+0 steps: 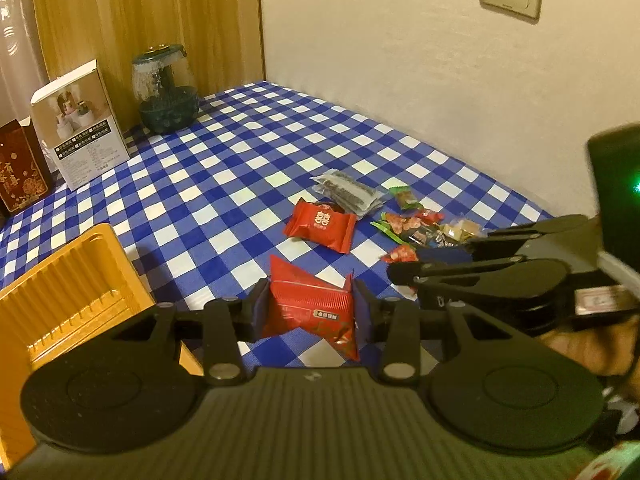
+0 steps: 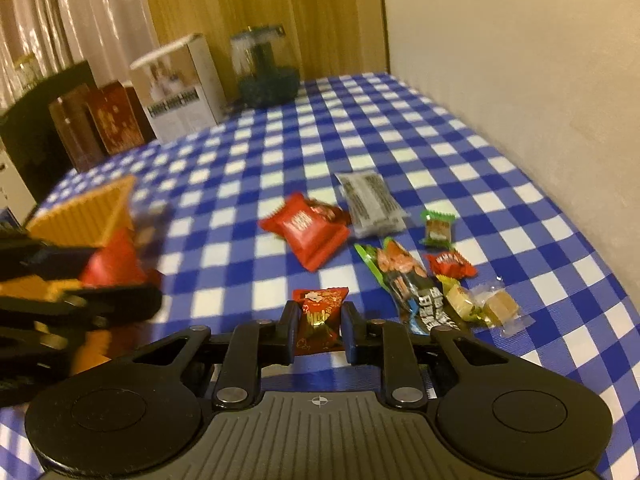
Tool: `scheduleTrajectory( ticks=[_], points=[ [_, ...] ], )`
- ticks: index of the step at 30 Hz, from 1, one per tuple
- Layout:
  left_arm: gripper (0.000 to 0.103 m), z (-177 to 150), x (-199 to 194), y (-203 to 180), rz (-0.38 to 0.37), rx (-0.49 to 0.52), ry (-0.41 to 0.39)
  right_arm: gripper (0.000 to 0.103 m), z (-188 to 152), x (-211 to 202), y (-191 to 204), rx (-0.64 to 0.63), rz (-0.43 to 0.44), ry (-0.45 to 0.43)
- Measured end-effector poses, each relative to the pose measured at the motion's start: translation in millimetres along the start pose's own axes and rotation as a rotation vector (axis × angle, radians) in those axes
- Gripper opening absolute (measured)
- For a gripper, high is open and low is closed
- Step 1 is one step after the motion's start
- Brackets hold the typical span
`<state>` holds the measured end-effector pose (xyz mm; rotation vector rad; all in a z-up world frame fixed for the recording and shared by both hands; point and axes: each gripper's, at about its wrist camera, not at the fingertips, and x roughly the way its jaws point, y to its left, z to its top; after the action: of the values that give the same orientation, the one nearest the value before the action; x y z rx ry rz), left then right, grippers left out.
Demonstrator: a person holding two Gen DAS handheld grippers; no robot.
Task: Organize snacks
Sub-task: 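Carry both red snacks over the orange tray with both grippers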
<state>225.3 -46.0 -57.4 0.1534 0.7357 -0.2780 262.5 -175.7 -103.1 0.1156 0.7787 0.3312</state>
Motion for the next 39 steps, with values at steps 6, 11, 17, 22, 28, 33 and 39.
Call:
scheduleTrajectory(
  ticks=[6,11,17,22,28,33,39],
  points=[
    [0.039,1,-21,6,0.028,-0.044,-0.021,0.023,11,-22,23,-0.028,0.031,-0.054],
    [0.039,-4,-42,18,0.063,-0.083,-0.026,0.023,11,-38,41,-0.02,0.081,-0.064],
    [0.039,-12,-70,34,0.119,-0.121,-0.038,0.023,12,-53,74,-0.049,0.141,-0.081],
    [0.039,-27,-95,53,0.17,-0.166,-0.035,0.023,11,-55,102,-0.082,0.185,-0.077],
    [0.039,-51,-117,79,0.234,-0.231,-0.019,0.023,5,-58,139,-0.146,0.235,-0.068],
    [0.039,-68,-128,100,0.275,-0.287,-0.007,0.023,3,-55,164,-0.182,0.26,-0.057],
    [0.039,-79,-131,122,0.298,-0.35,0.005,0.023,-2,-43,184,-0.208,0.271,-0.024]
  ],
)
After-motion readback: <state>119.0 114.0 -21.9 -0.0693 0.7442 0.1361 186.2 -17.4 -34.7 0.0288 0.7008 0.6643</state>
